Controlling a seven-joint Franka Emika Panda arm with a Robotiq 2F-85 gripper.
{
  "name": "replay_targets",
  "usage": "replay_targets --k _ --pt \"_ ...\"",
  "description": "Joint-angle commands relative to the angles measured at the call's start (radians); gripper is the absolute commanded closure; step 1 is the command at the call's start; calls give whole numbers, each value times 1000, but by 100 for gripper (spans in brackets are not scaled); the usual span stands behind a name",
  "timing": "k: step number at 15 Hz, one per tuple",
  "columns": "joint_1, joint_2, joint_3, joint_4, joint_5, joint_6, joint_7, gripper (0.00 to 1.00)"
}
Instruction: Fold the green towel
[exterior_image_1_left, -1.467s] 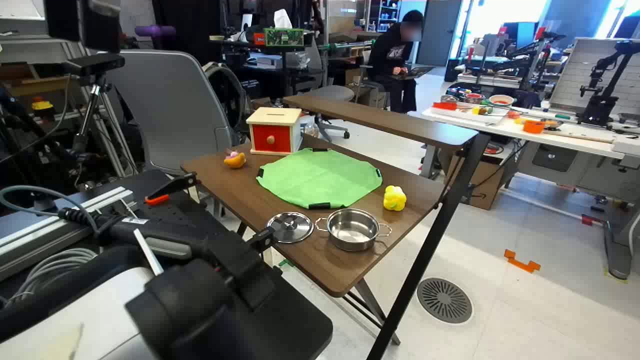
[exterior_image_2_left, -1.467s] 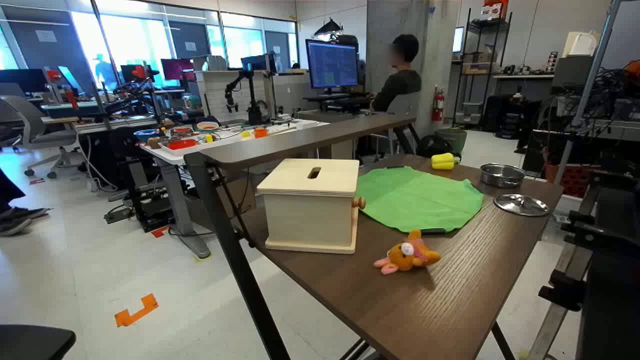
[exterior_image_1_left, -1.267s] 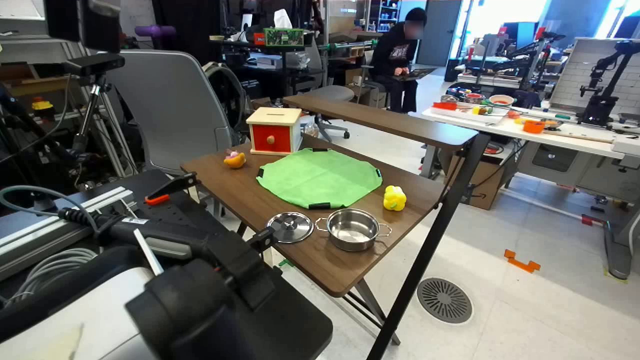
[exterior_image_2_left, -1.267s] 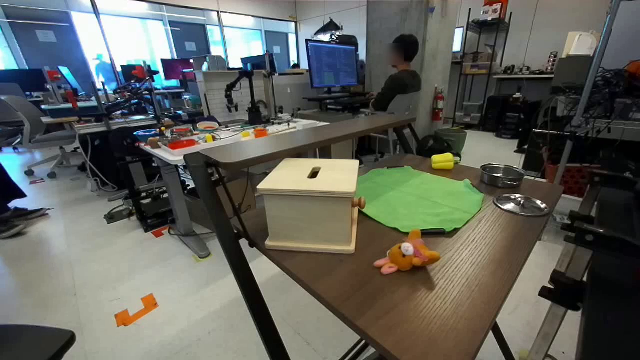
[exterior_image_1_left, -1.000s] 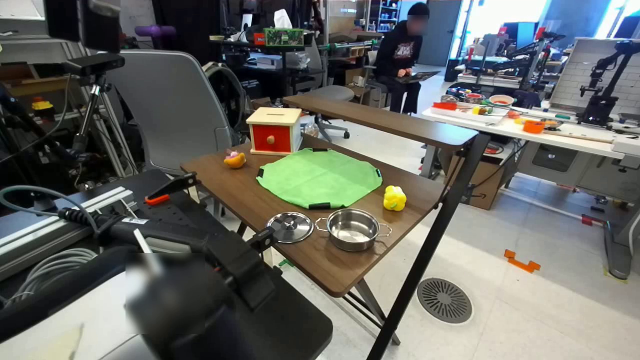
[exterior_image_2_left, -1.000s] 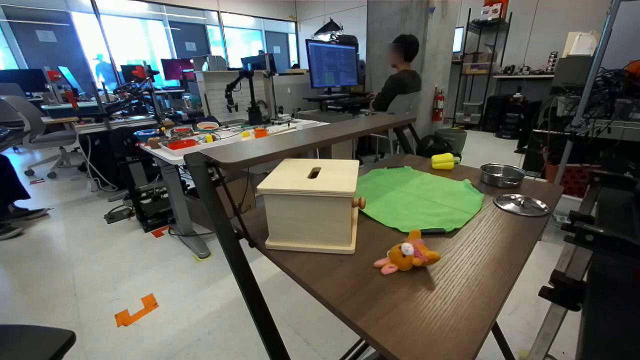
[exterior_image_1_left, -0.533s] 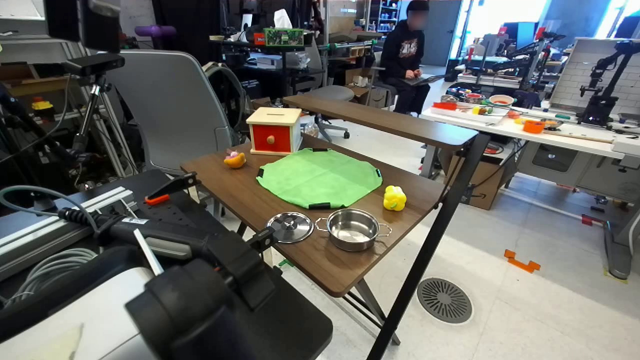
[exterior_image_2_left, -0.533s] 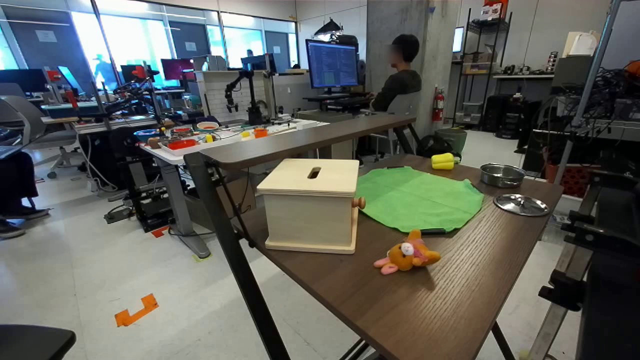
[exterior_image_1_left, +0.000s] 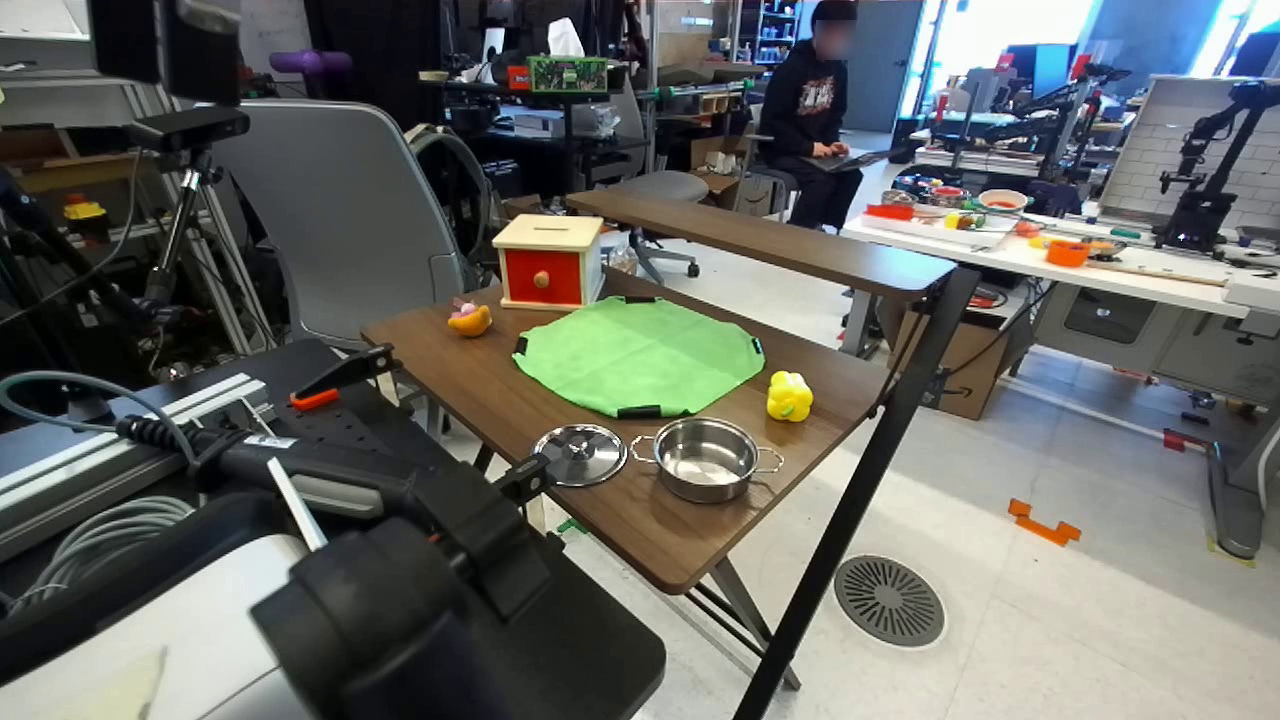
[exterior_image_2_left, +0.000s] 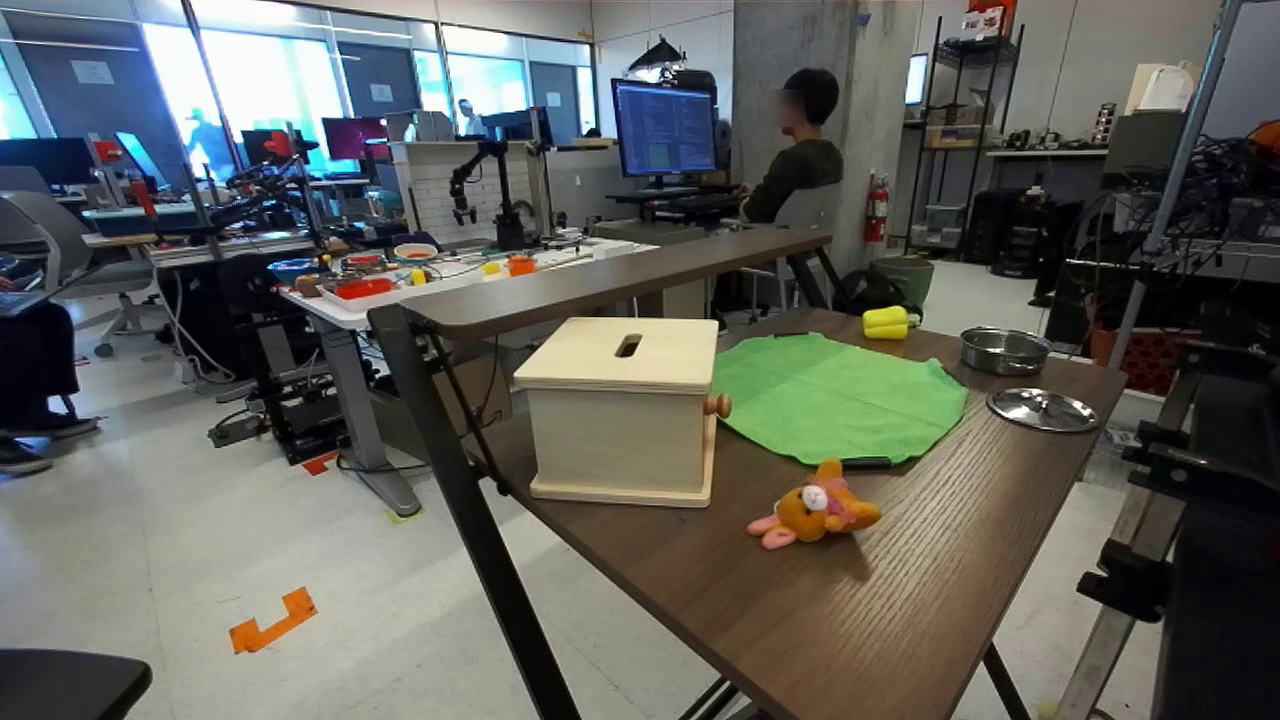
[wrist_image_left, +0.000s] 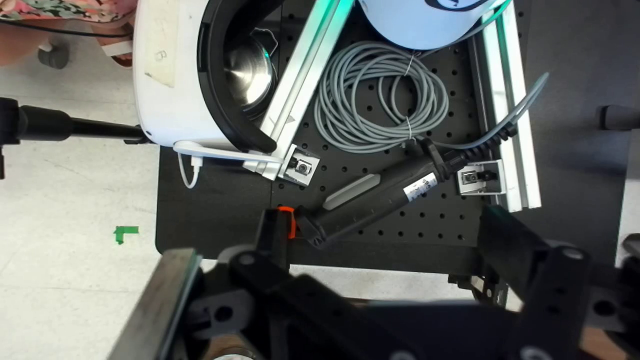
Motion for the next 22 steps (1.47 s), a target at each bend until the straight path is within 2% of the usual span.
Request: replay_targets --k 1,16,22 --pt "6 -1 -5 2 -2 -4 4 0" --pt "6 -1 -5 2 -2 -4 4 0" --pt "1 89 11 18 29 103 117 0"
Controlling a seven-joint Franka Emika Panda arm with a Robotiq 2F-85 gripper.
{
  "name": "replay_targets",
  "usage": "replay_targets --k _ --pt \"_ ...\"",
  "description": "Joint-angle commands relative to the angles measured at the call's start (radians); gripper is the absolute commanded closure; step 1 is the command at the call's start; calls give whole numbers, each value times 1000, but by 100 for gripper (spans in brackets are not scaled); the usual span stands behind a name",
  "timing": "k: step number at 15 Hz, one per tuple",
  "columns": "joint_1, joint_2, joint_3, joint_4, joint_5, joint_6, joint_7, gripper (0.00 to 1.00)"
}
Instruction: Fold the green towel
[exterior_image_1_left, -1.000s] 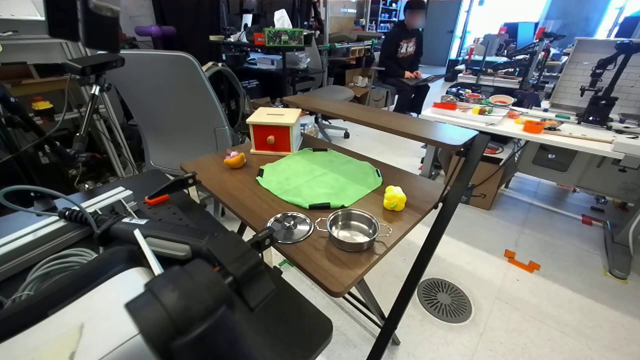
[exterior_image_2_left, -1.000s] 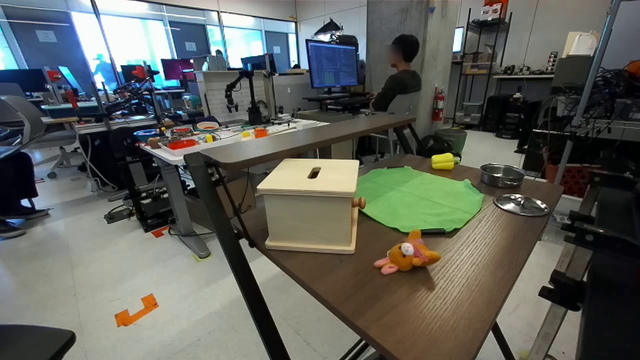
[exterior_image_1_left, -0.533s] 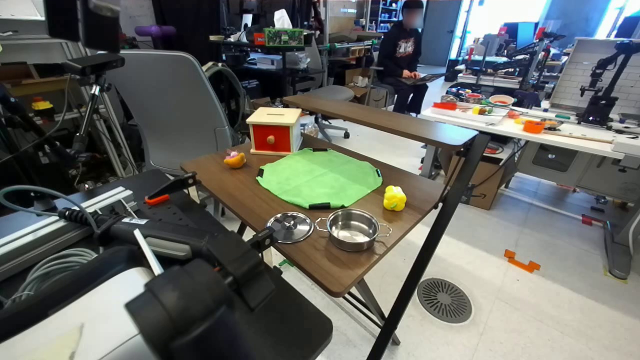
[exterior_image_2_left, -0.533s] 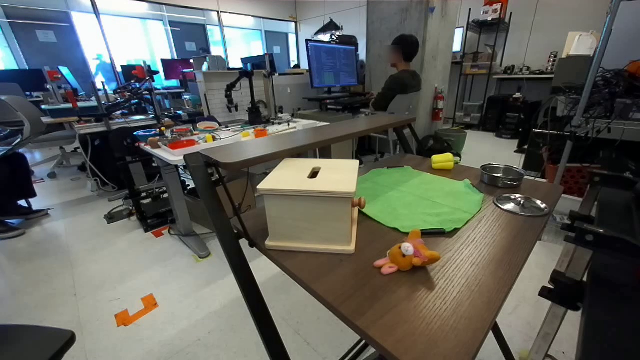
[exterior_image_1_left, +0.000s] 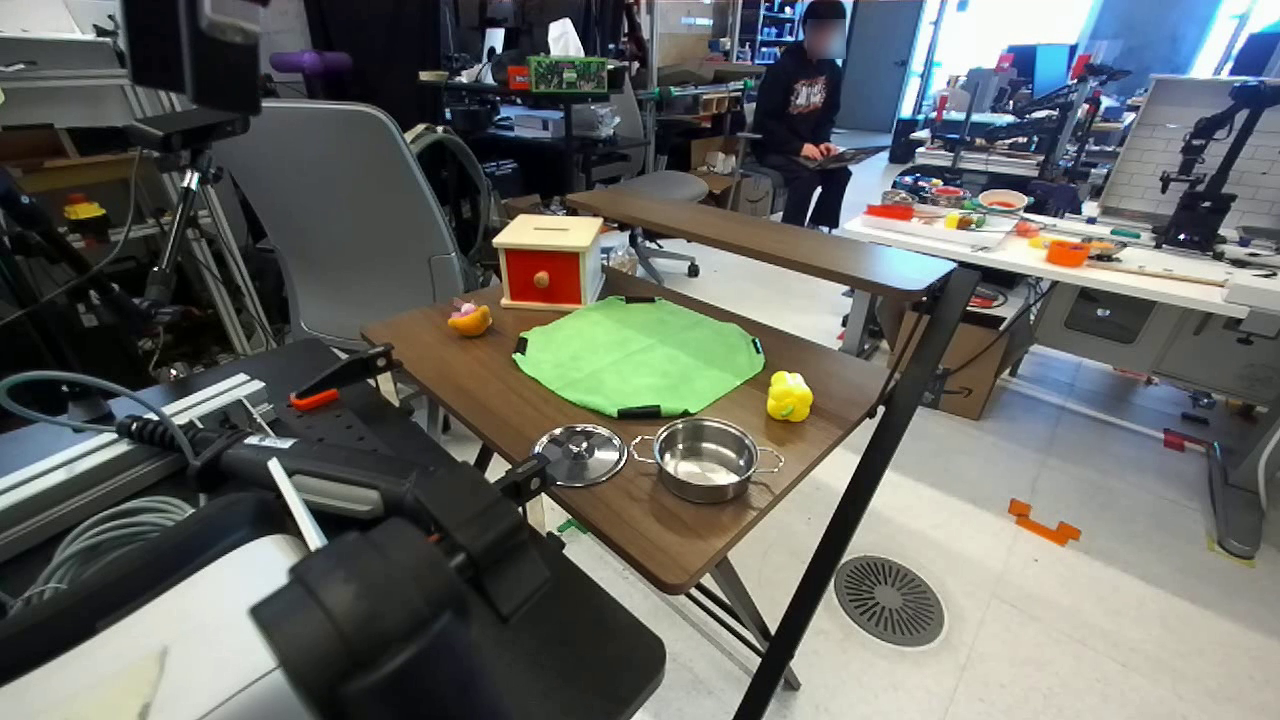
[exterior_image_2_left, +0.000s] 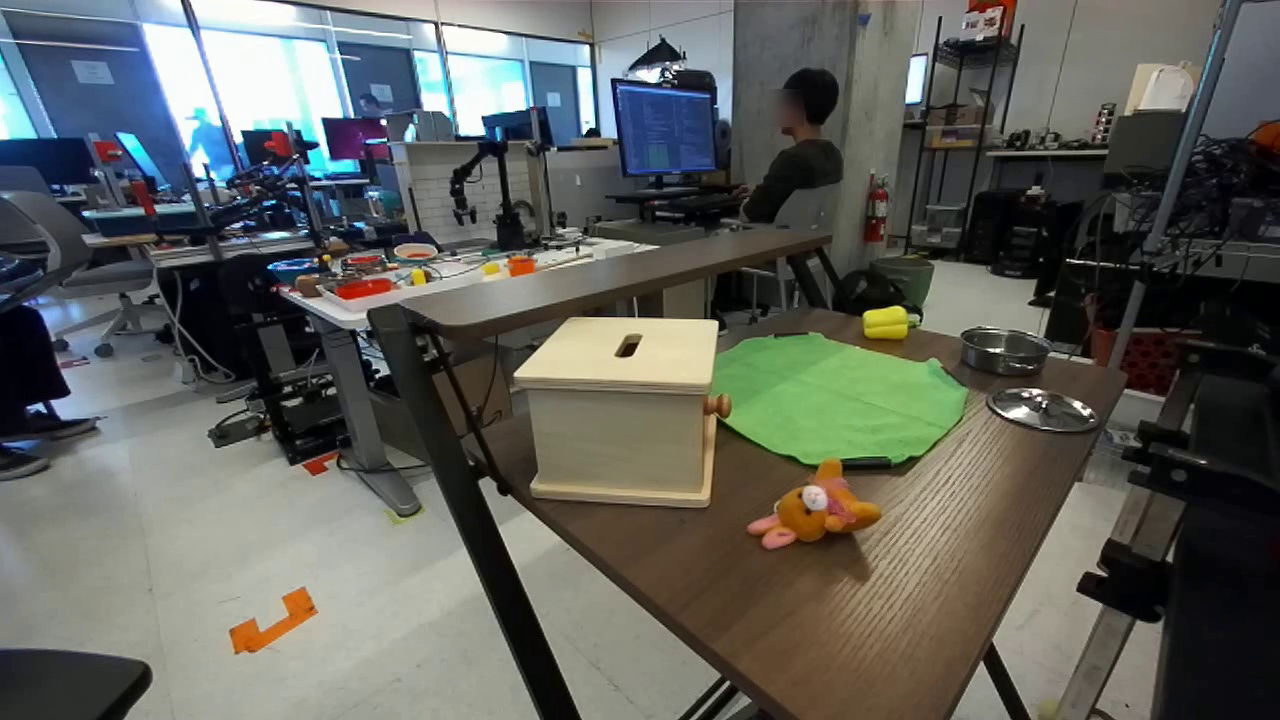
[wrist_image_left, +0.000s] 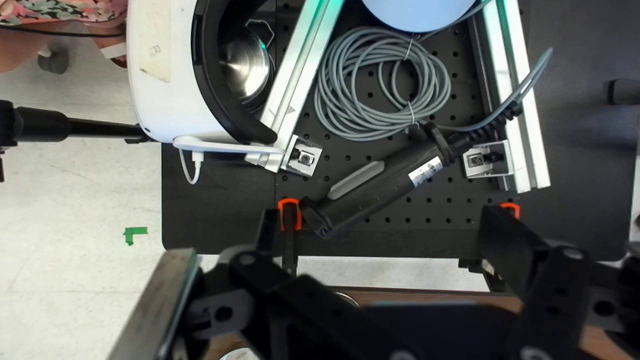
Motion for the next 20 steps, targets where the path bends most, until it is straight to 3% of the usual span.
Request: replay_targets --k 1,10,20 --pt "-2 96 21 17 22 110 99 0" --pt "-27 374 77 55 63 505 416 0" --pt "-7 779 72 199 264 818 537 0"
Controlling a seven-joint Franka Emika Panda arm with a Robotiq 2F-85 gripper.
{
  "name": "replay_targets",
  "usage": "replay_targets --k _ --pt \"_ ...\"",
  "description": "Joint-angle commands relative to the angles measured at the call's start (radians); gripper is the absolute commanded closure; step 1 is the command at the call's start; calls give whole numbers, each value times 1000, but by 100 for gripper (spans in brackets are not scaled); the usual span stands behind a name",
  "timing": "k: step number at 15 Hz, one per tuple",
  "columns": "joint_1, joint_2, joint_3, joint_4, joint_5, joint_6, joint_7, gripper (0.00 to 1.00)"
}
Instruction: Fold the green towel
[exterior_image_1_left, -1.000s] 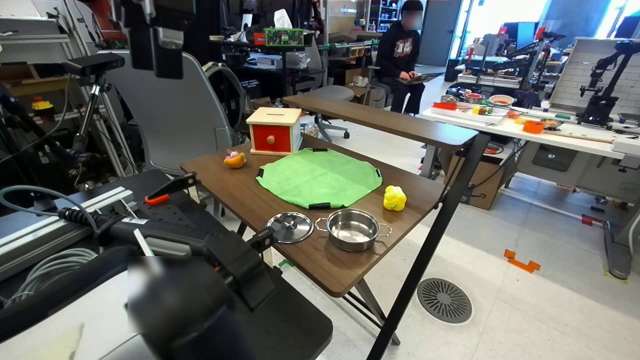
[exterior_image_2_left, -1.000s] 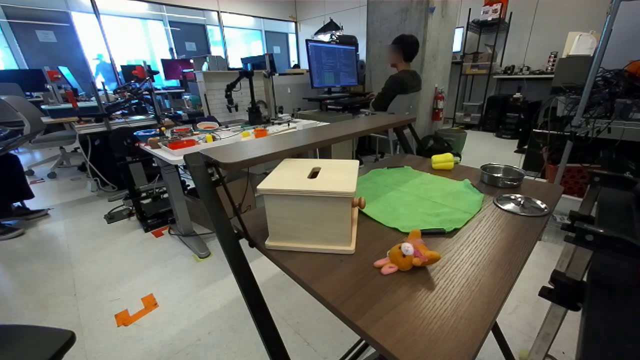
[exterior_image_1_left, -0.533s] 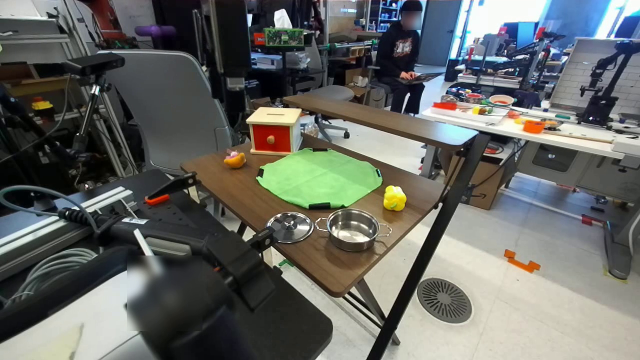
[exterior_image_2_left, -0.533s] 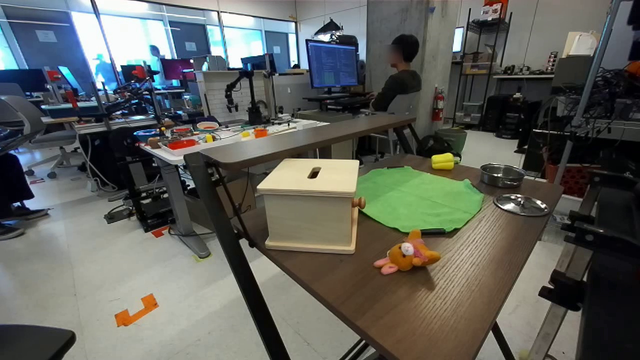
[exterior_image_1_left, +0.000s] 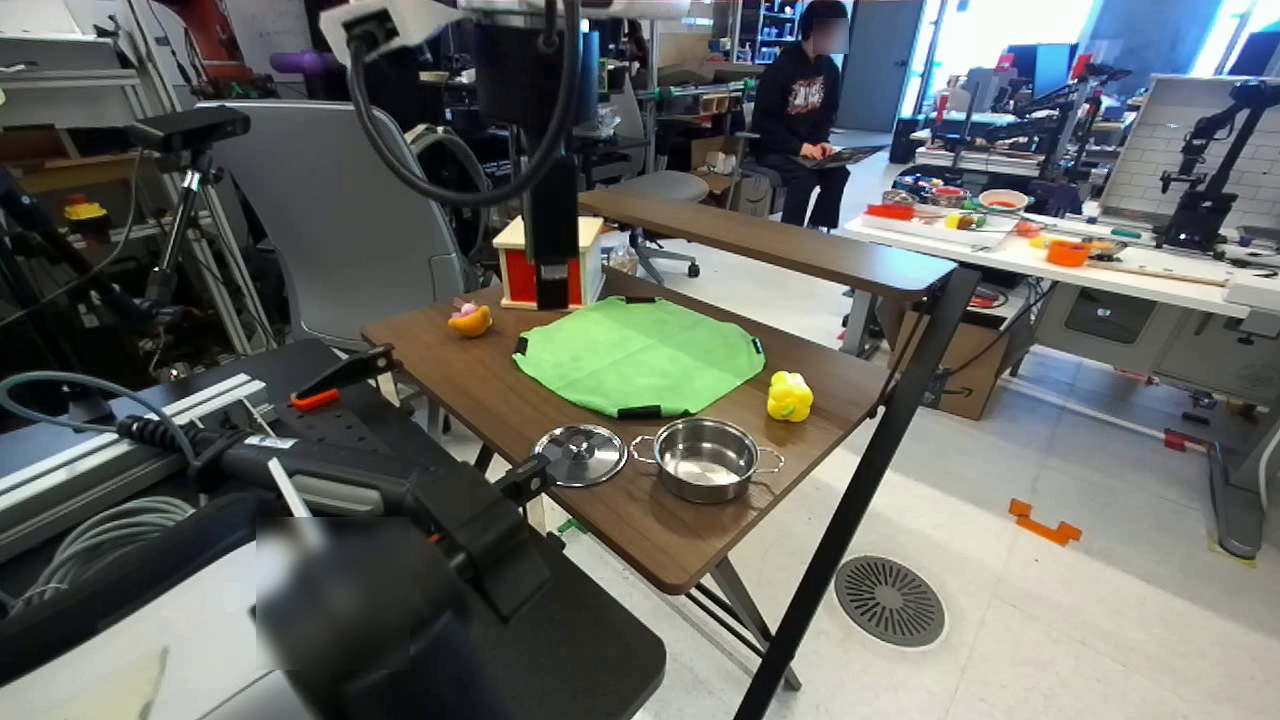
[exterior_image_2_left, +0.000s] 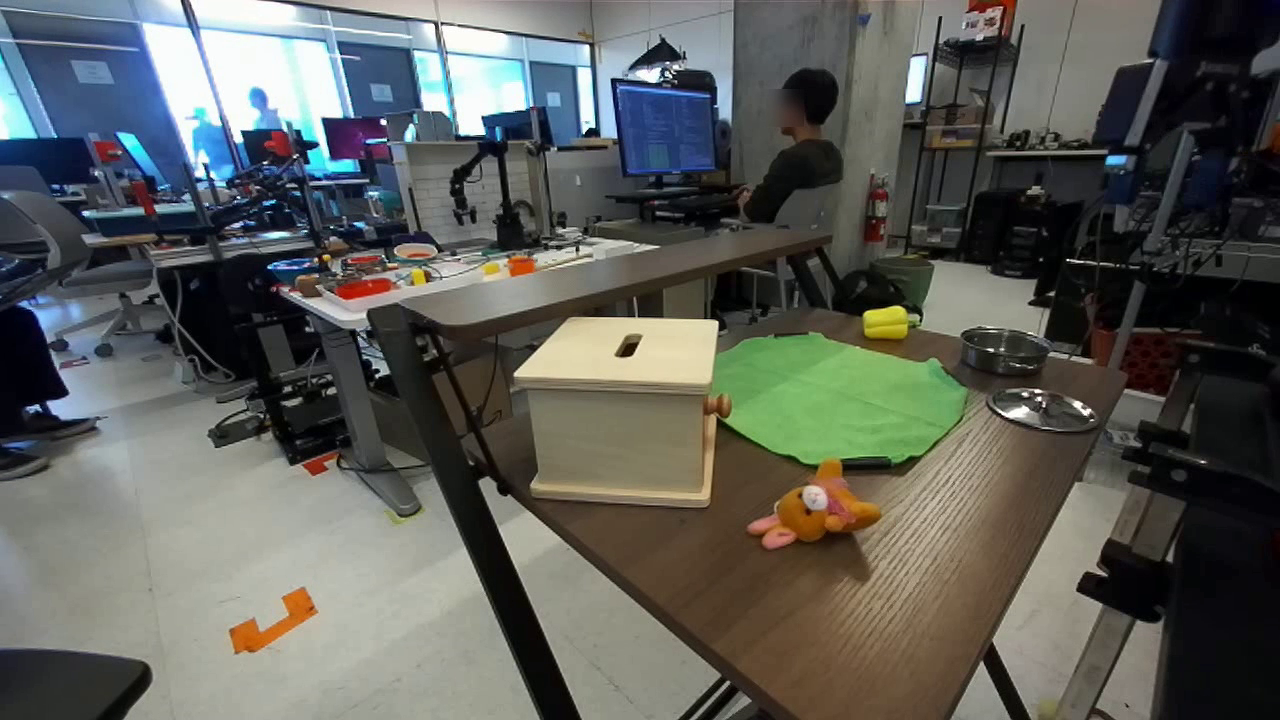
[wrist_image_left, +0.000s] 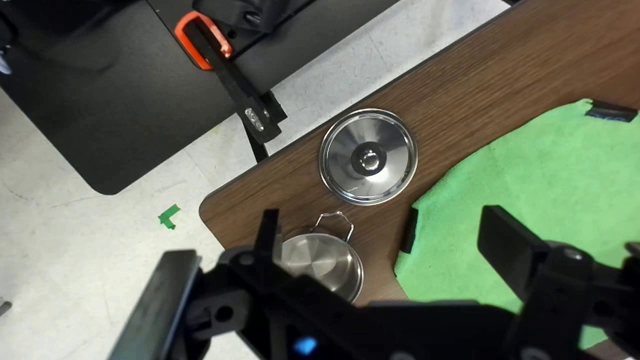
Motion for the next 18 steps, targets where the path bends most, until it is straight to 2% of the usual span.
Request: replay_targets --k 1,8,9,14,18 --pt "10 164 15 95 46 80 63 0" --pt "81 386 6 217 23 188 200 0" --pt "73 332 -1 176 26 153 159 0" --pt "90 354 -24 179 3 172 193 0" --pt "70 402 -26 216 51 185 185 0"
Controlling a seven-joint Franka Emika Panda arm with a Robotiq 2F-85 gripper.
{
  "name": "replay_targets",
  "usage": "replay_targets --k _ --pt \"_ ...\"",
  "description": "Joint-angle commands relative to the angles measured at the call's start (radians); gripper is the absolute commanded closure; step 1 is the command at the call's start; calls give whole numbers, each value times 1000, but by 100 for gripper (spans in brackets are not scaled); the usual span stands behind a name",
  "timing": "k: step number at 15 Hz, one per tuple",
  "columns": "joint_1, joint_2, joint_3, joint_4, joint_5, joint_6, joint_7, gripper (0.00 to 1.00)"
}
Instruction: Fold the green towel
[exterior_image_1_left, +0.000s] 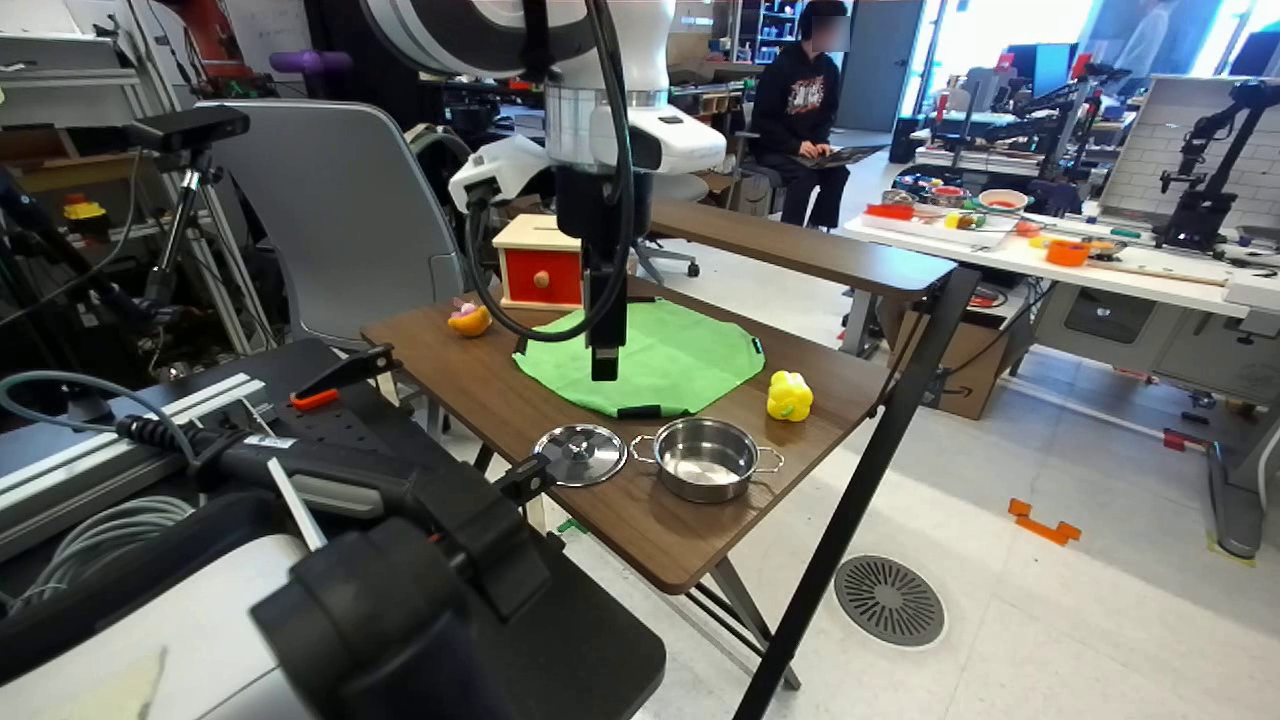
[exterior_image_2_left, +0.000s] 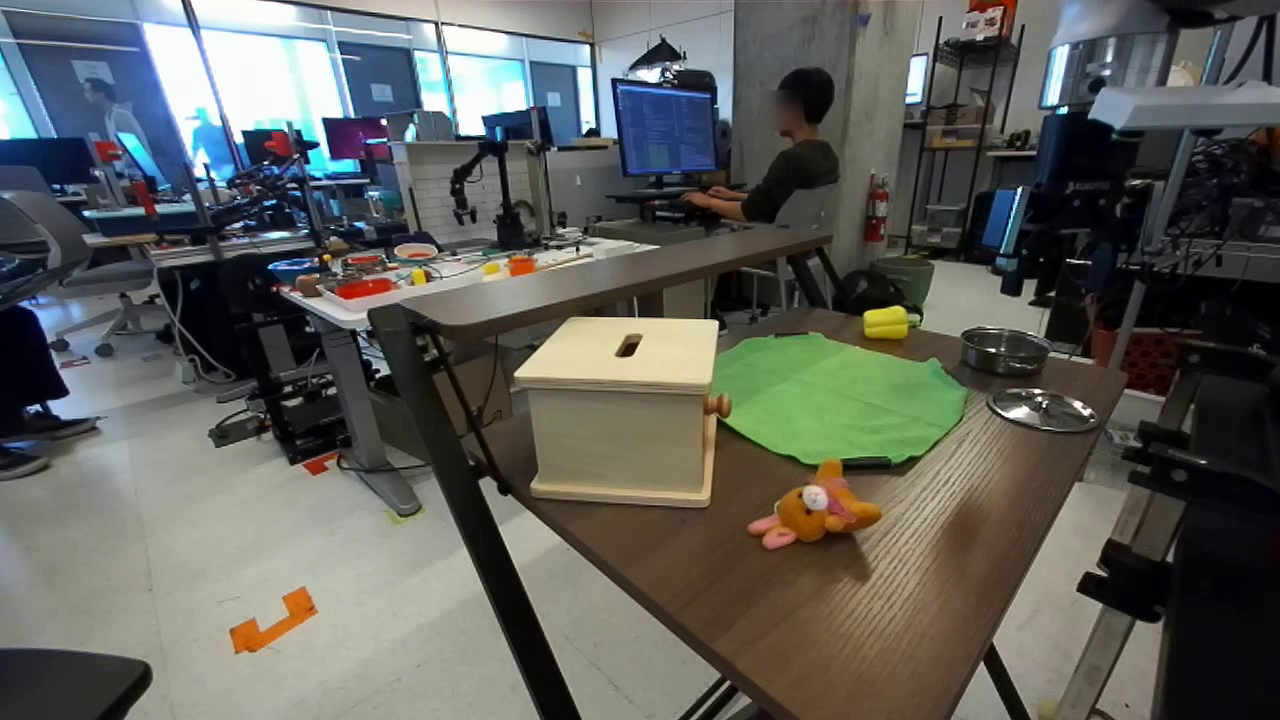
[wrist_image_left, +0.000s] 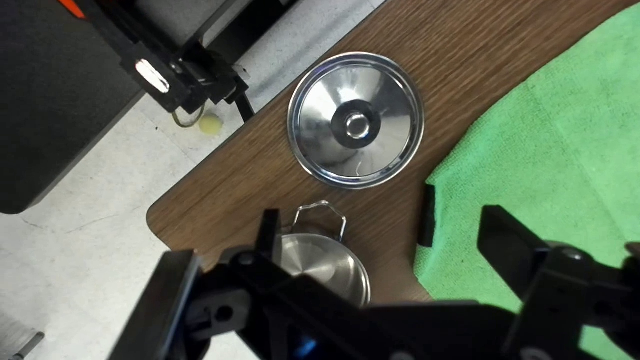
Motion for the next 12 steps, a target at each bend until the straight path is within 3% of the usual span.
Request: replay_targets --k 1,12 --pt "3 55 -8 43 38 21 4 0" --pt "36 239 -3 192 53 3 19 0"
